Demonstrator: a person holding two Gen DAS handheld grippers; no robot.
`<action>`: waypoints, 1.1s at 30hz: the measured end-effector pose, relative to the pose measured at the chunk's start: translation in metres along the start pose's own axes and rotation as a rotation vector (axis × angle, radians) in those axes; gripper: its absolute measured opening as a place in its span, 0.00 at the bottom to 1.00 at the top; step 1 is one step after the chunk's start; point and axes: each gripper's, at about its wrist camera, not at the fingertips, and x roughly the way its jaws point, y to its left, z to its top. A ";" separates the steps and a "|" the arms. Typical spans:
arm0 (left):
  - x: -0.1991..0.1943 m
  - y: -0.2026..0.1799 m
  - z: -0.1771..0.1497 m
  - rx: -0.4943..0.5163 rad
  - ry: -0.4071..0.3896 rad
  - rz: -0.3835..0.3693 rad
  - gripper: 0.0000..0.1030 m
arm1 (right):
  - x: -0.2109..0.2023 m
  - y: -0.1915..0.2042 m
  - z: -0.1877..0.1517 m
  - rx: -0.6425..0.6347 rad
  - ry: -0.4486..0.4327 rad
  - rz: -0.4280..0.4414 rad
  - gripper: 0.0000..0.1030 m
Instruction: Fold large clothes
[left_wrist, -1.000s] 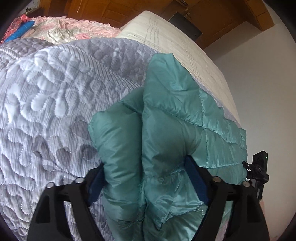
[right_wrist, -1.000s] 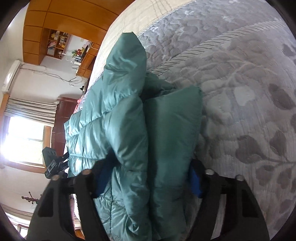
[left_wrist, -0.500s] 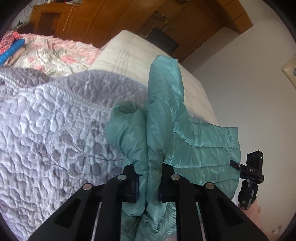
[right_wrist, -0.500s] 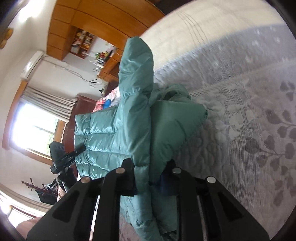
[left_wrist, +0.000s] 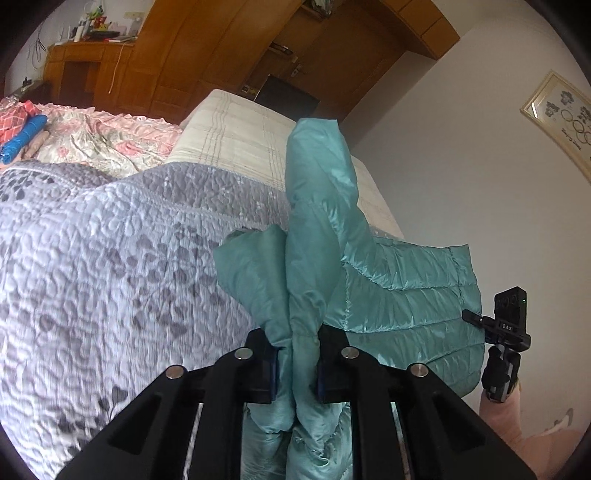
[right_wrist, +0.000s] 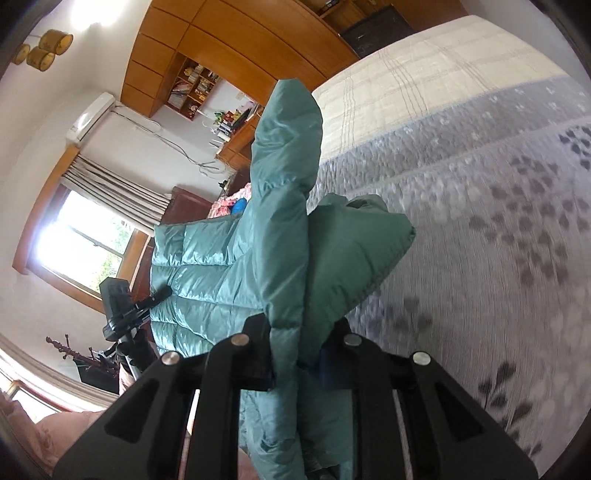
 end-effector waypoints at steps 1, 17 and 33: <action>-0.005 -0.001 -0.009 0.002 0.007 0.012 0.14 | 0.000 0.001 -0.009 0.000 0.008 -0.004 0.15; 0.049 0.058 -0.114 -0.029 0.180 0.233 0.19 | 0.077 -0.070 -0.092 0.178 0.174 -0.140 0.17; 0.076 0.077 -0.133 -0.026 0.214 0.289 0.33 | 0.102 -0.093 -0.105 0.223 0.190 -0.178 0.31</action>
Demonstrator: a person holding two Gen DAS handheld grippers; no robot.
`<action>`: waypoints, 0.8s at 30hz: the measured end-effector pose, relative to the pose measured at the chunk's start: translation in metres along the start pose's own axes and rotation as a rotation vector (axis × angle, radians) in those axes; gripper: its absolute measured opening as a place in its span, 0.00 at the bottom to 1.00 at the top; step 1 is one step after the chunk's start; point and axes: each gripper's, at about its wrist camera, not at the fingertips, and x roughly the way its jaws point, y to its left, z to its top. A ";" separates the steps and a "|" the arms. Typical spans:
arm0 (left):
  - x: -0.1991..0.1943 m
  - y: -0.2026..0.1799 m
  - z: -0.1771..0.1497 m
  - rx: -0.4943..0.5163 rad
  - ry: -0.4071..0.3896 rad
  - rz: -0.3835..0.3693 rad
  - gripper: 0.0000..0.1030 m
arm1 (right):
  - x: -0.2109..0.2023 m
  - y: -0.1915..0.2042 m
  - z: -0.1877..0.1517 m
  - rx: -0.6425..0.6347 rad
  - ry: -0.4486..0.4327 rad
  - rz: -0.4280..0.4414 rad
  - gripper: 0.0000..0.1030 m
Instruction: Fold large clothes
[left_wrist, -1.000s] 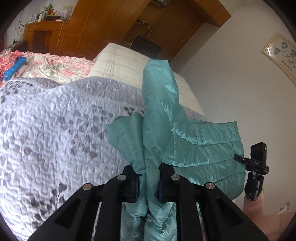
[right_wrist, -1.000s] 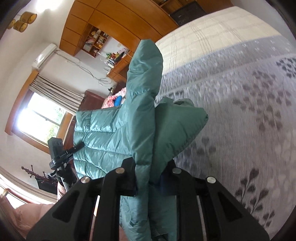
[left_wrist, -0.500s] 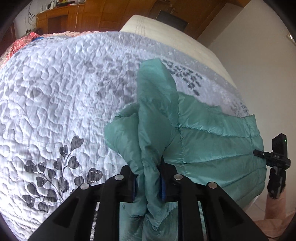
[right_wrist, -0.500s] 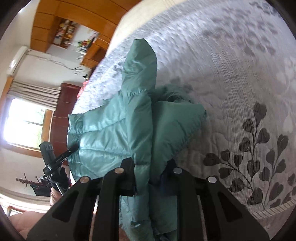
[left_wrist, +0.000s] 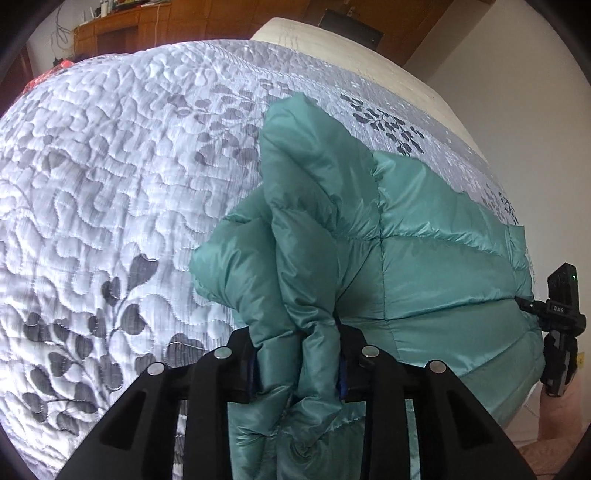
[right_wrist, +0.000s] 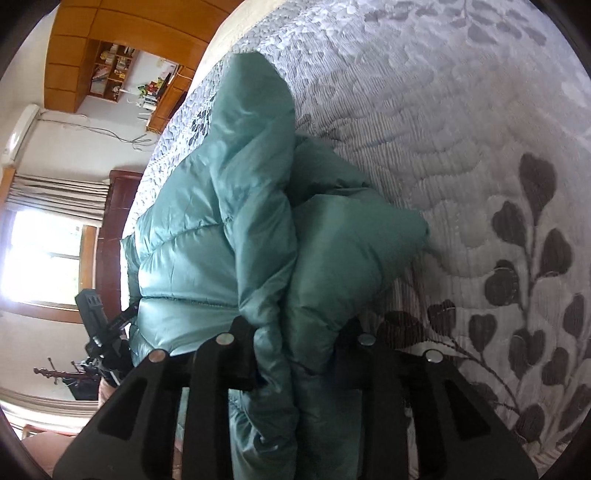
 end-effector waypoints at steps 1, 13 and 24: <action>-0.006 0.001 0.002 -0.010 0.000 0.017 0.37 | -0.007 0.006 -0.001 -0.013 -0.011 -0.031 0.33; -0.124 -0.061 0.007 0.059 -0.215 0.117 0.36 | -0.082 0.127 -0.037 -0.279 -0.212 -0.329 0.29; -0.062 -0.147 -0.026 0.163 -0.109 0.103 0.36 | -0.016 0.158 -0.078 -0.335 -0.100 -0.366 0.20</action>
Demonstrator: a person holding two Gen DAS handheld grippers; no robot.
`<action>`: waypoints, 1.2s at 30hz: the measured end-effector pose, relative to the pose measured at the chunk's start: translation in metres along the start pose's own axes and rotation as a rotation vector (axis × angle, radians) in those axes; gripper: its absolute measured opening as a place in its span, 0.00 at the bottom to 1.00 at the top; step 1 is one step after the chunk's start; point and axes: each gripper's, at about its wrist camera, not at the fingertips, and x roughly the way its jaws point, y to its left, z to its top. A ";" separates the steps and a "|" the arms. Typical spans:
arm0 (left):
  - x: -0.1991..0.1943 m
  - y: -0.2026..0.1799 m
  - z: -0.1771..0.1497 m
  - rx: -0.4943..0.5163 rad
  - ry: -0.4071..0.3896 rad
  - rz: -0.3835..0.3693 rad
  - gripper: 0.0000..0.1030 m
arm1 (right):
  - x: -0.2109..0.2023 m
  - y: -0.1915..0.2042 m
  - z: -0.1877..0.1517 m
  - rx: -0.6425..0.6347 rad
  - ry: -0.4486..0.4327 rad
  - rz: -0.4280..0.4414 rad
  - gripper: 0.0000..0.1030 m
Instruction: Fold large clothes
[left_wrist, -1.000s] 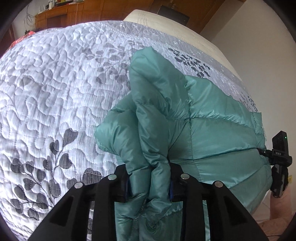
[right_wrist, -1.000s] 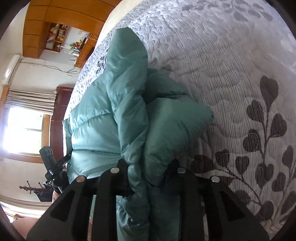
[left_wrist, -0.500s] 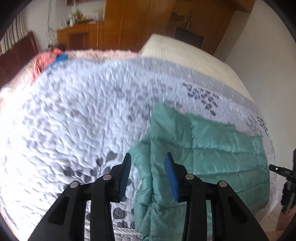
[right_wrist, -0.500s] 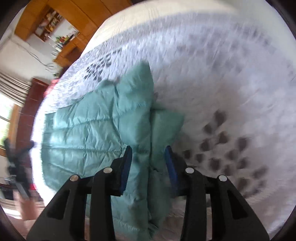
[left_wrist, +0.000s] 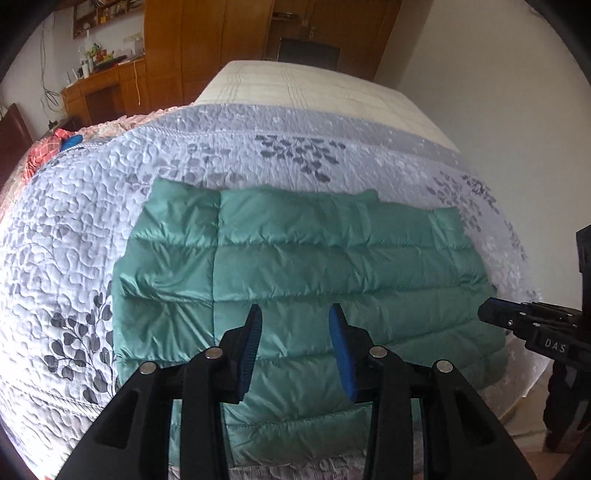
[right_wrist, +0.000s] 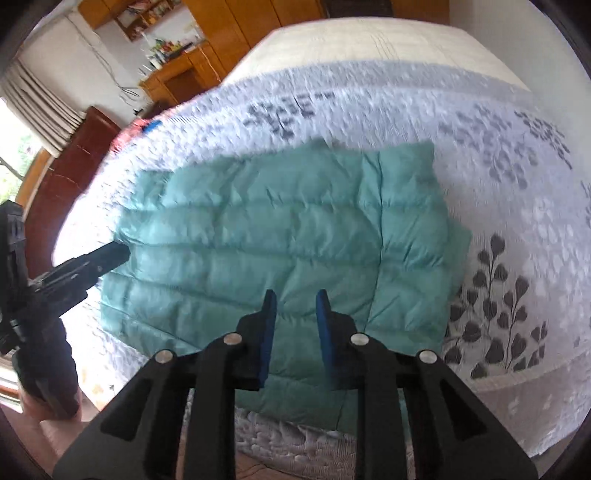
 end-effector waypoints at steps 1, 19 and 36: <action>0.005 0.000 -0.003 0.001 0.010 0.011 0.36 | 0.005 -0.001 -0.002 0.005 0.011 0.000 0.20; 0.061 0.005 -0.039 0.009 0.142 0.033 0.36 | 0.073 -0.011 -0.019 0.016 0.118 -0.052 0.17; 0.000 0.053 0.002 -0.031 0.052 0.079 0.49 | -0.008 -0.069 0.005 0.113 -0.019 -0.027 0.21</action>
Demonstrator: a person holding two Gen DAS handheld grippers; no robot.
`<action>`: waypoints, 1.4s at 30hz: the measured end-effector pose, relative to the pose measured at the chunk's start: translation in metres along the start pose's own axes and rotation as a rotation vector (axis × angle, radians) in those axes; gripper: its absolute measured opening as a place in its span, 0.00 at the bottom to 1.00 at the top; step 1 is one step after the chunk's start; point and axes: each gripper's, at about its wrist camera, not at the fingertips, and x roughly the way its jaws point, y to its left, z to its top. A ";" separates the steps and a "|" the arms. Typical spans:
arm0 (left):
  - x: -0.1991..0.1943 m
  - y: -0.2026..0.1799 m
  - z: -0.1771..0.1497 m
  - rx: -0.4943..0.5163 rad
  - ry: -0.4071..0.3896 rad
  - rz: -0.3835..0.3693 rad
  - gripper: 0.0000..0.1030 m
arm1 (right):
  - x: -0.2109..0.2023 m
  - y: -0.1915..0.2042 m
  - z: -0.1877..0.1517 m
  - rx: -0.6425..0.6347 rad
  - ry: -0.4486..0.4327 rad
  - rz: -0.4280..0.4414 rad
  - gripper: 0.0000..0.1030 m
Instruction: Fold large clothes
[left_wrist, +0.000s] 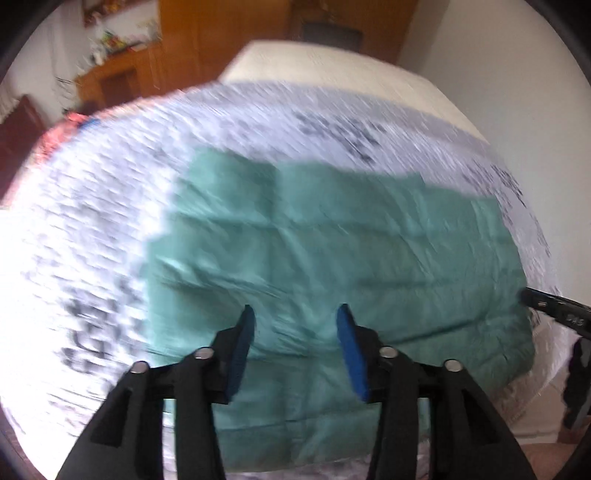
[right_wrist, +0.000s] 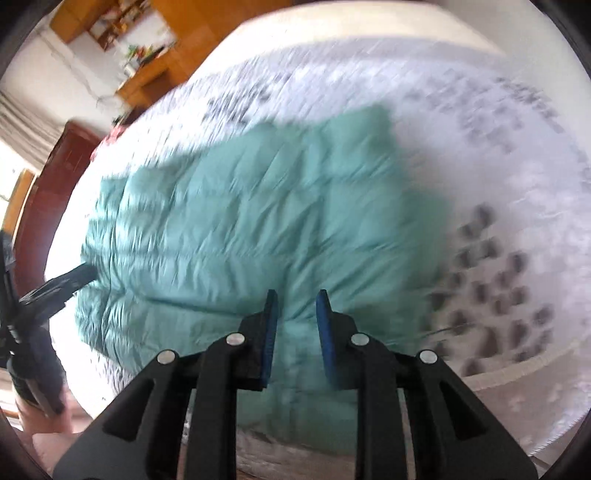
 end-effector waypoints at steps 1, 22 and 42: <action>-0.006 0.009 0.003 -0.012 -0.012 0.027 0.52 | -0.006 -0.007 0.002 0.009 -0.007 -0.010 0.21; 0.041 0.103 -0.020 -0.255 0.109 -0.118 0.70 | 0.040 -0.049 -0.008 0.096 0.102 -0.069 0.21; 0.074 0.126 -0.049 -0.433 0.114 -0.463 0.25 | 0.065 -0.057 -0.008 0.115 0.150 -0.072 0.20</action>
